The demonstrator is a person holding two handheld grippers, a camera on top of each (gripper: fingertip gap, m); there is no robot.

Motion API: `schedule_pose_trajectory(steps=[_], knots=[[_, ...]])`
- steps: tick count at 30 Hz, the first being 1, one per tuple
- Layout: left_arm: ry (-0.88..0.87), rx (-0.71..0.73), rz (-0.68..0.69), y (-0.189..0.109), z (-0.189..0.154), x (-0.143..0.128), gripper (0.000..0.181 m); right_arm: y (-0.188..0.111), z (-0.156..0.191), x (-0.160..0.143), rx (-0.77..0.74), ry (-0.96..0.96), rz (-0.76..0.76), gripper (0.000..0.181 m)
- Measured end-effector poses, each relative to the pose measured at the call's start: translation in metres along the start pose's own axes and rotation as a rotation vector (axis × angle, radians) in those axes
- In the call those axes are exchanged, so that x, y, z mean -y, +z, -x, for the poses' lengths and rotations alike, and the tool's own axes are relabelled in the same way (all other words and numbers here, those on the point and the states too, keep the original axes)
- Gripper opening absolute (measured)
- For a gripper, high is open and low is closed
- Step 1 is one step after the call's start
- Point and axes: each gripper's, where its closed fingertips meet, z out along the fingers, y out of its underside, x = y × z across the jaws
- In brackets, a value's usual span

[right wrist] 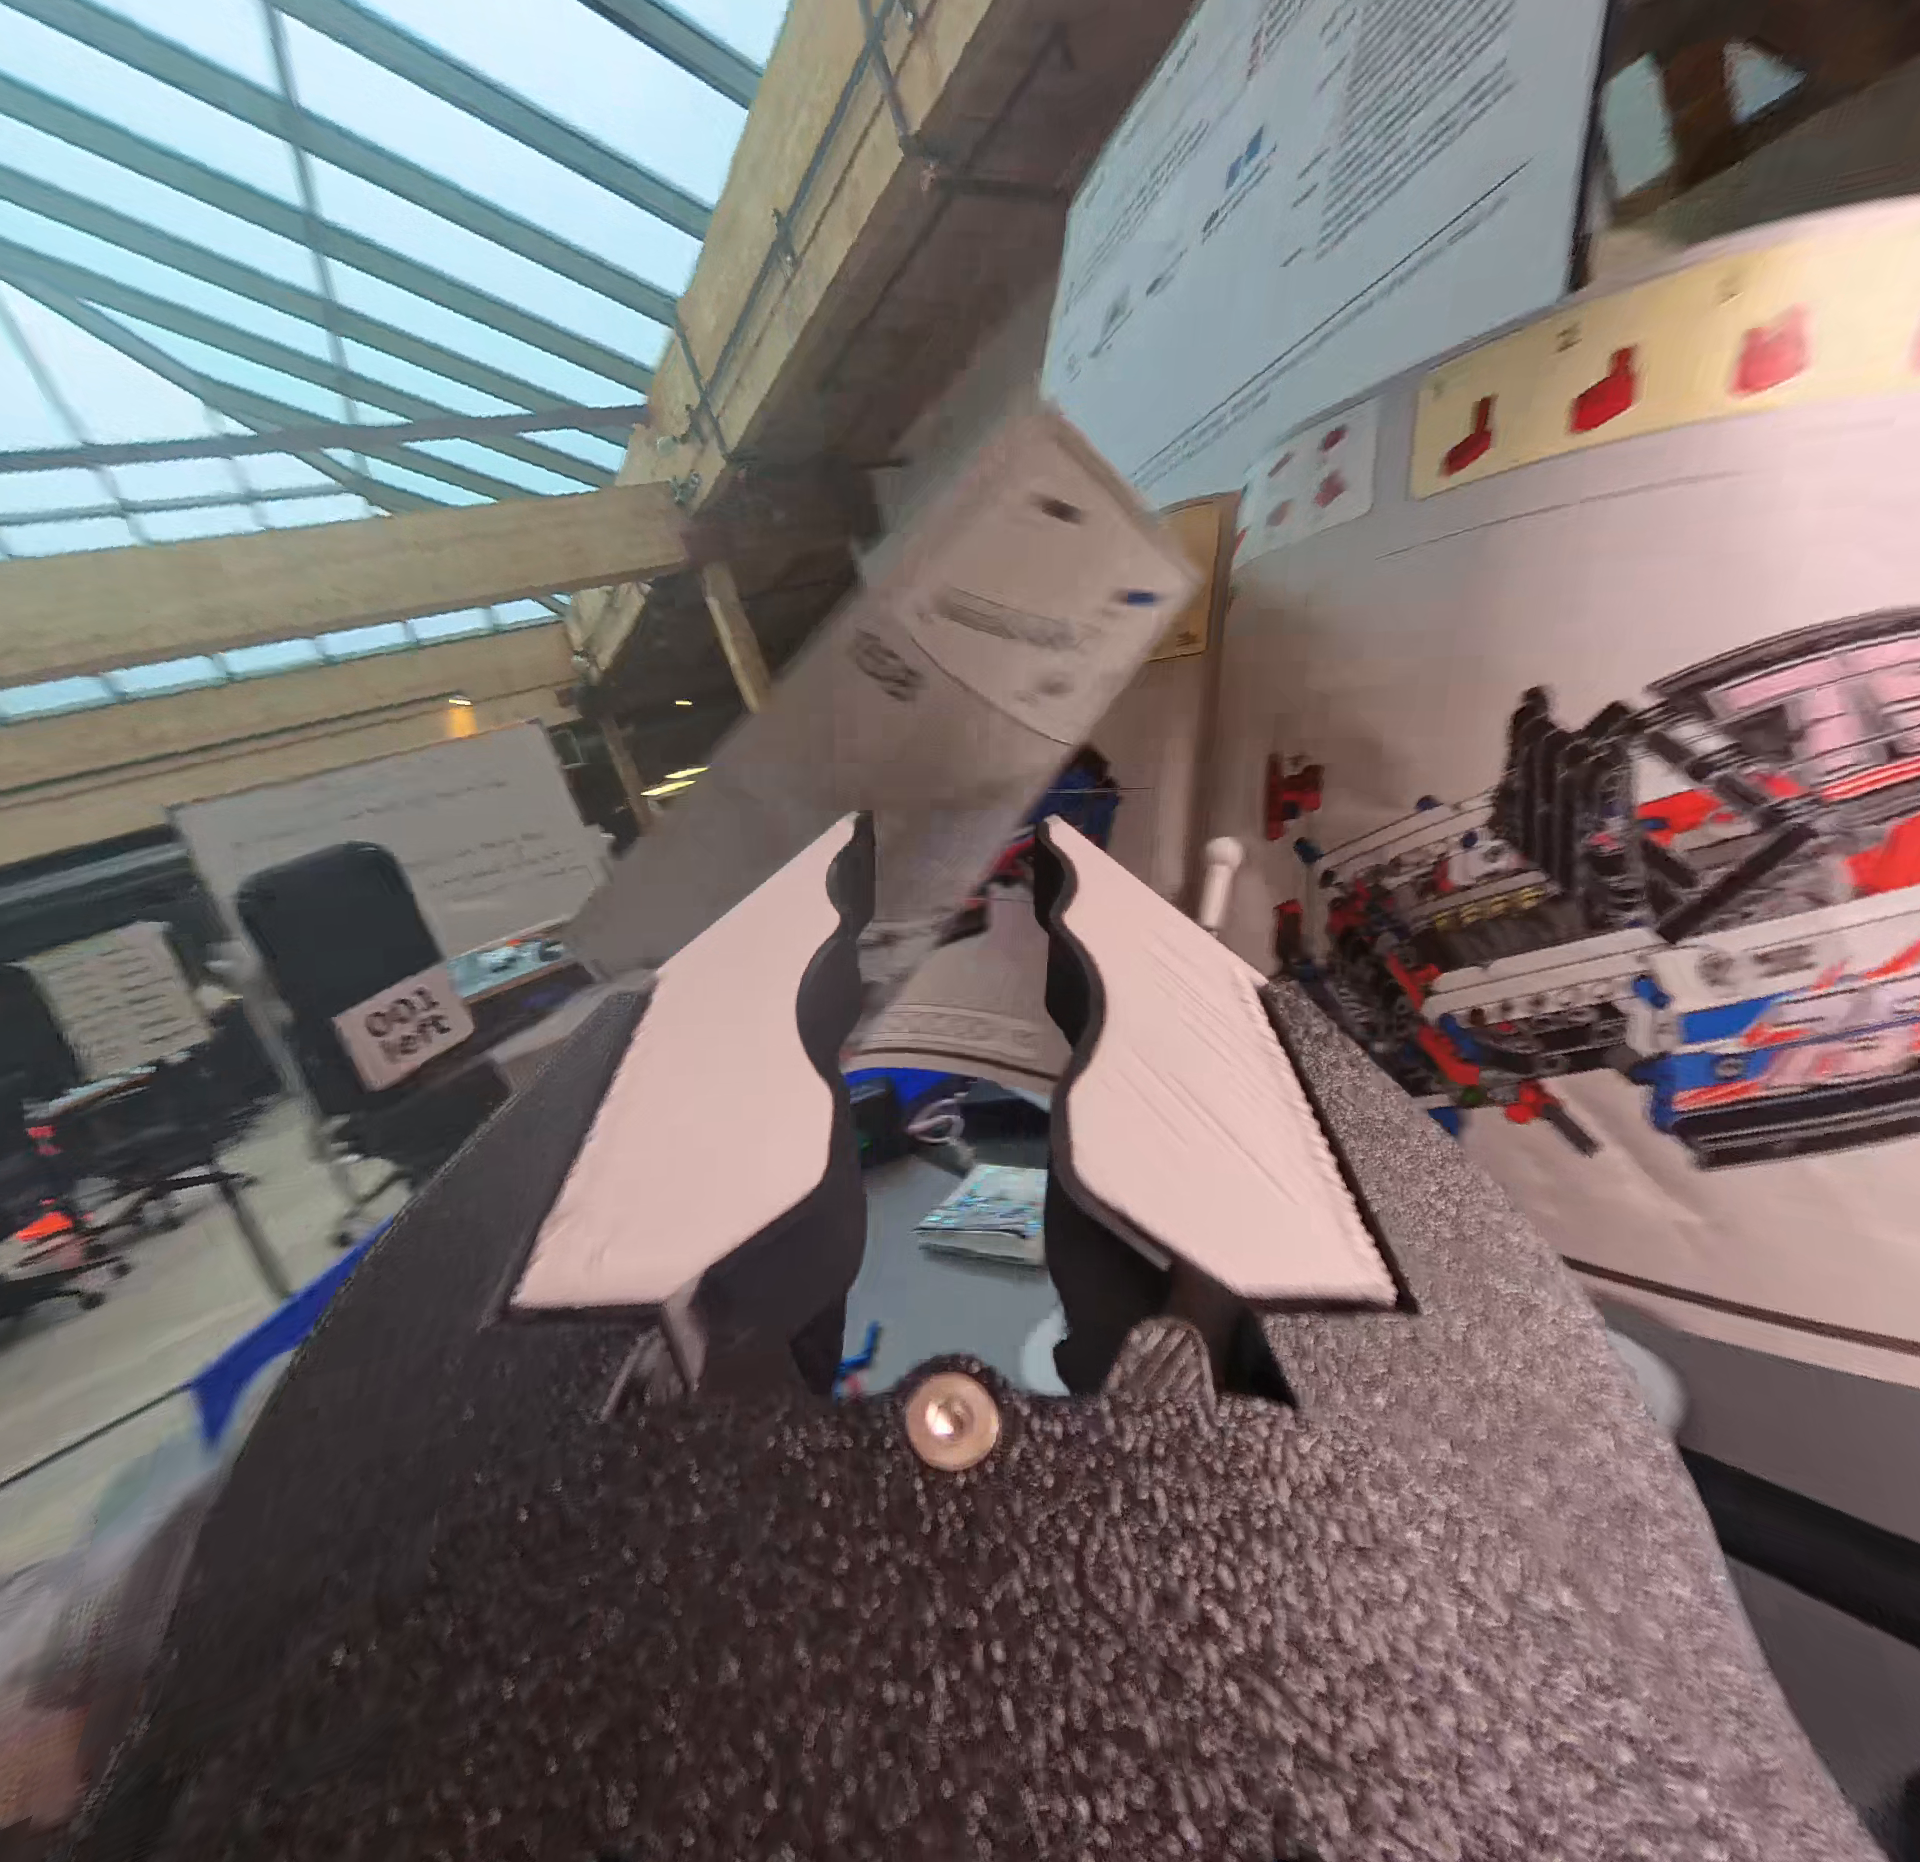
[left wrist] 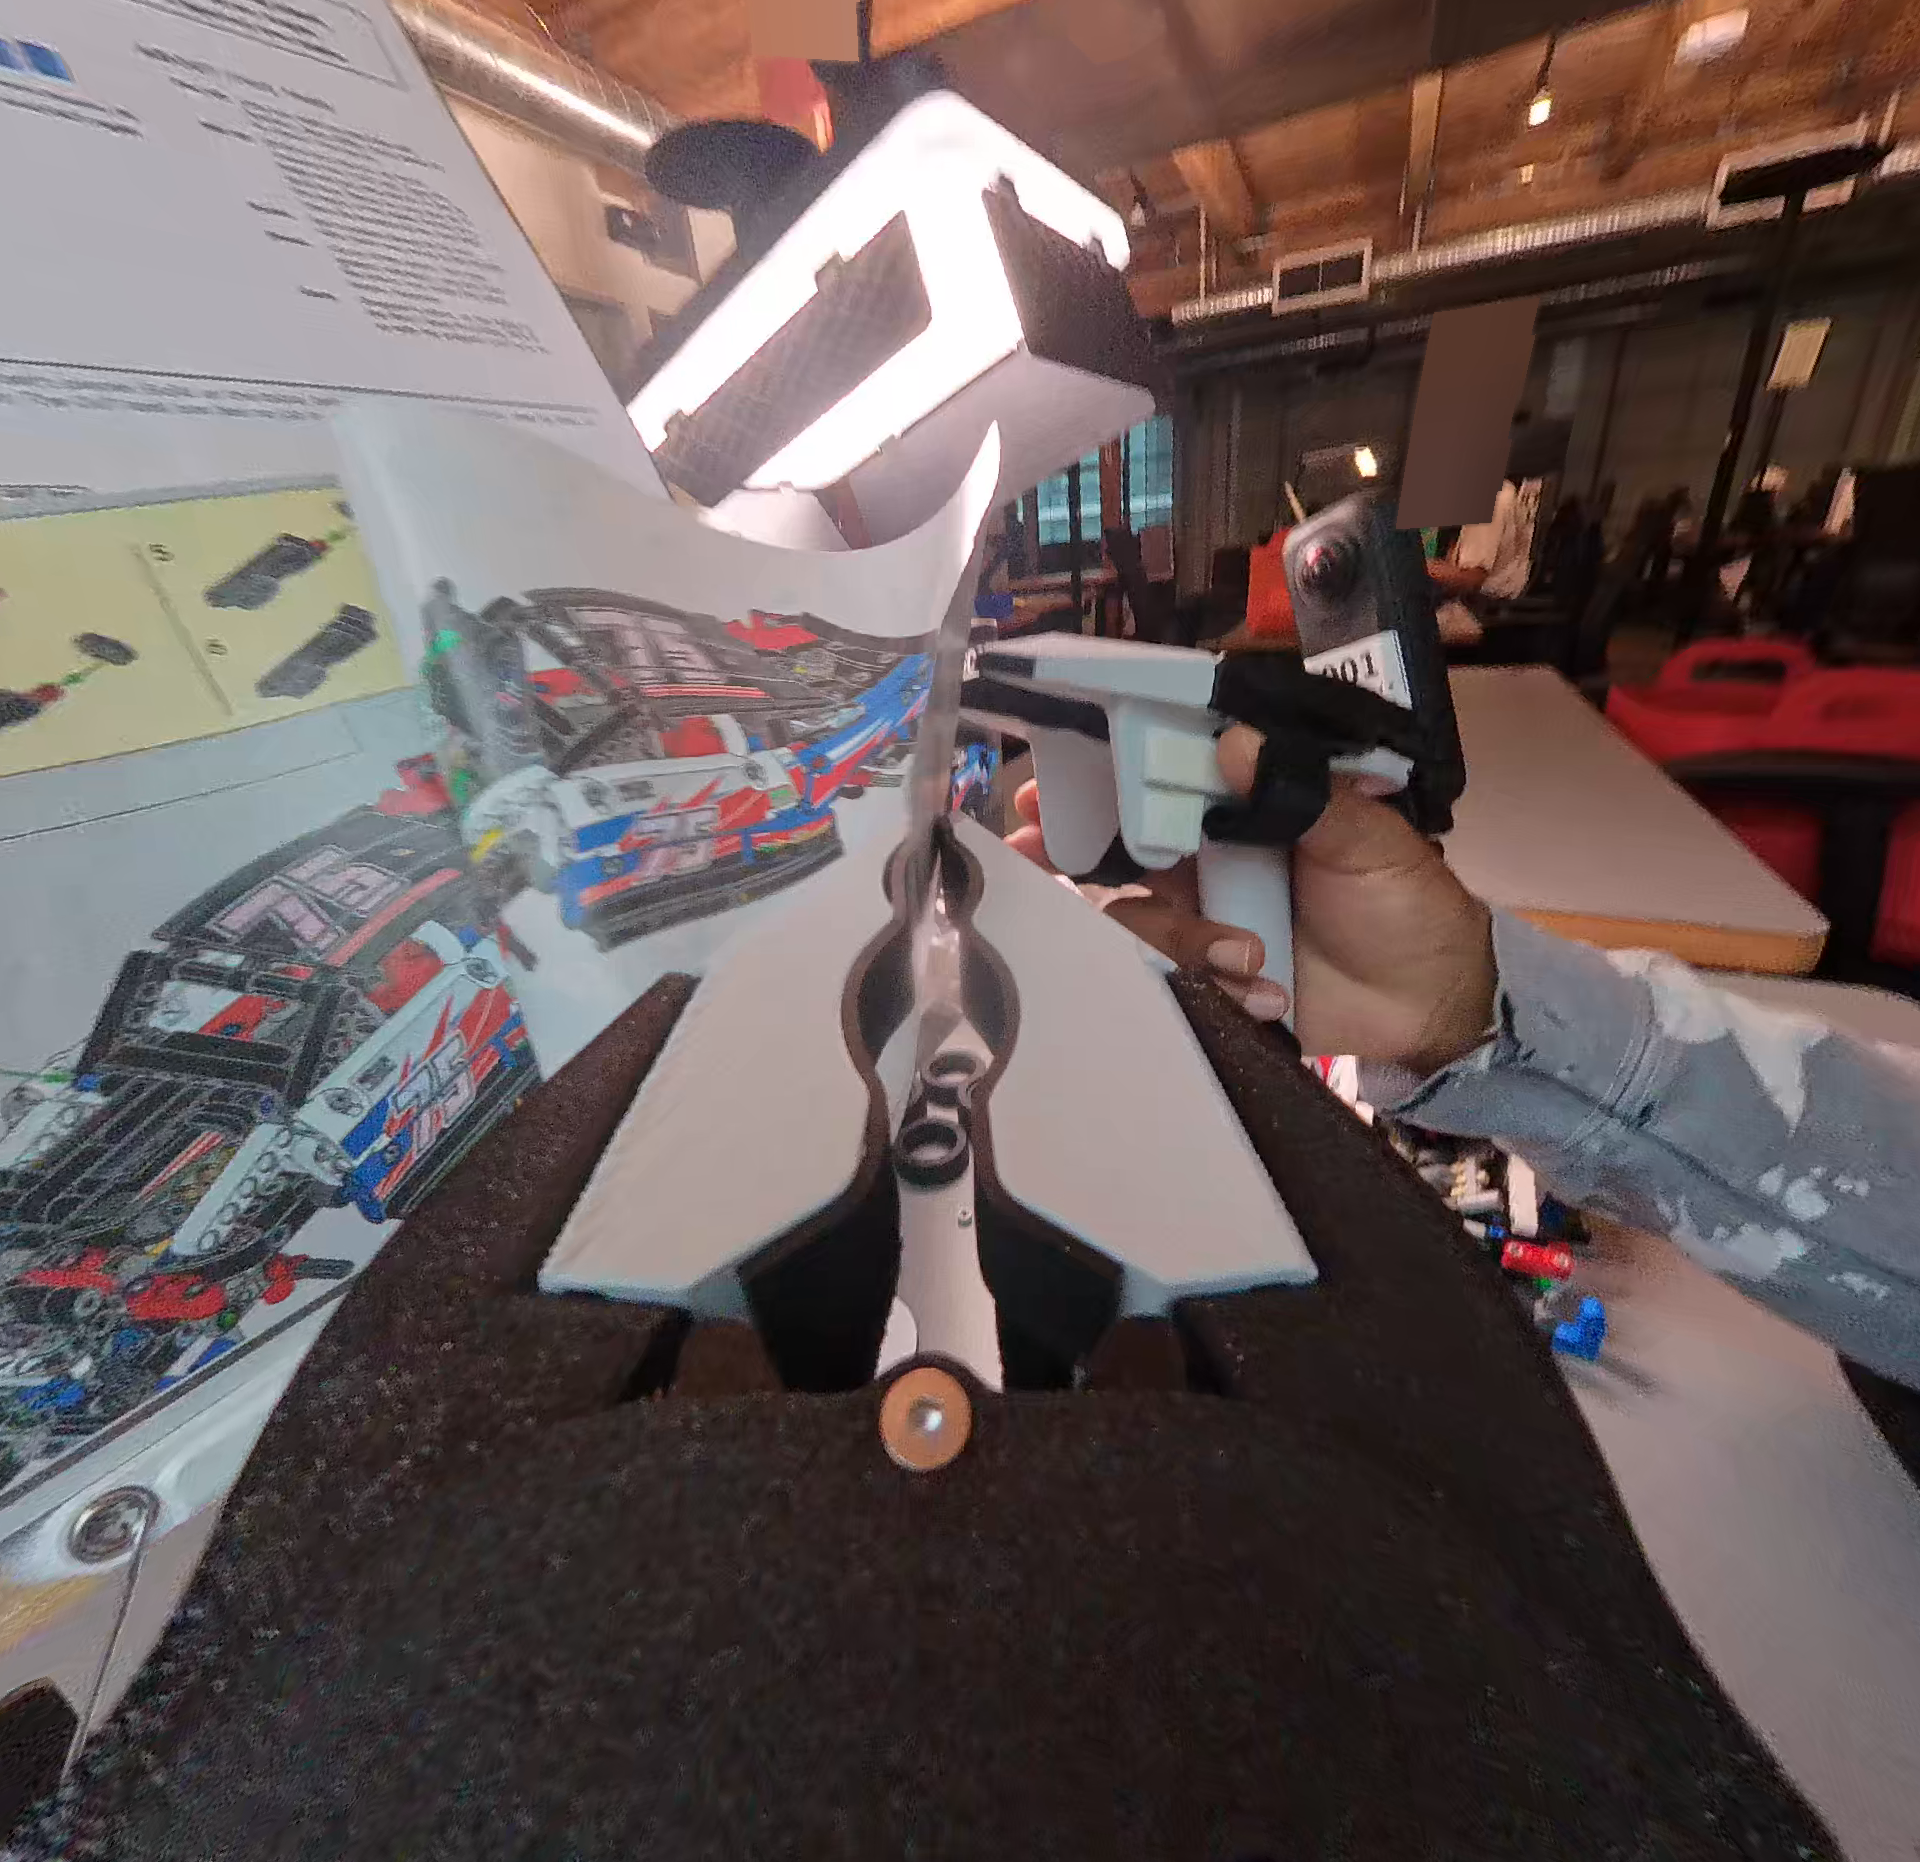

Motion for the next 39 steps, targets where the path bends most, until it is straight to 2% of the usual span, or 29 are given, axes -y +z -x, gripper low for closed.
schedule_pose_trajectory(steps=[1,4,7,9,11,13,18,22,24,28,32,35,37,39], knots=[[-0.041,0.004,-0.046,-0.007,0.007,0.009,0.0,-0.002,-0.012,0.002,-0.082,-0.079,0.011,0.029],[-0.15,0.006,-0.136,-0.022,0.02,0.027,0.0,0.002,-0.05,-0.017,-0.324,-0.388,0.182,0.03],[-0.22,-0.026,-0.204,-0.025,0.017,0.041,0.0,0.022,-0.061,-0.043,-0.423,-0.586,0.345,0.031],[-0.242,-0.064,-0.227,-0.019,0.005,0.047,0.0,0.038,-0.068,-0.051,-0.485,-0.718,0.401,0.03],[-0.245,-0.107,-0.222,-0.009,-0.011,0.049,0.0,0.043,-0.077,-0.052,-0.545,-0.749,0.403,0.017],[-0.241,-0.146,-0.201,0.004,-0.027,0.047,0.0,0.036,-0.079,-0.048,-0.554,-0.647,0.344,0.004],[-0.258,-0.194,-0.147,0.043,-0.049,0.037,0.0,-0.017,-0.102,-0.045,-0.64,-0.221,0.112,0.006],[-0.314,-0.239,-0.078,0.086,-0.068,0.023,0.0,-0.042,-0.112,-0.064,-0.553,0.158,-0.038,0.006],[-0.323,-0.26,-0.028,0.107,-0.08,0.013,0.001,-0.047,-0.113,-0.071,-0.515,0.27,-0.089,0.006],[-0.294,-0.316,0.069,0.133,-0.109,-0.004,0.027,-0.051,-0.114,-0.077,-0.484,0.329,-0.113,0.006],[-0.208,-0.394,0.04,0.121,-0.135,0.005,0.043,-0.054,-0.117,-0.085,-0.475,0.348,-0.098,0.007],[-0.258,-0.455,0.021,0.094,-0.142,0.019,0.042,-0.055,-0.118,-0.087,-0.469,0.358,-0.101,0.007],[-0.261,-0.382,-0.028,0.076,-0.125,0.031,0.038,-0.055,-0.119,-0.087,-0.467,0.364,-0.106,0.007],[-0.233,-0.244,-0.056,0.059,-0.092,0.038,0.034,-0.055,-0.119,-0.087,-0.457,0.387,-0.117,0.007]])
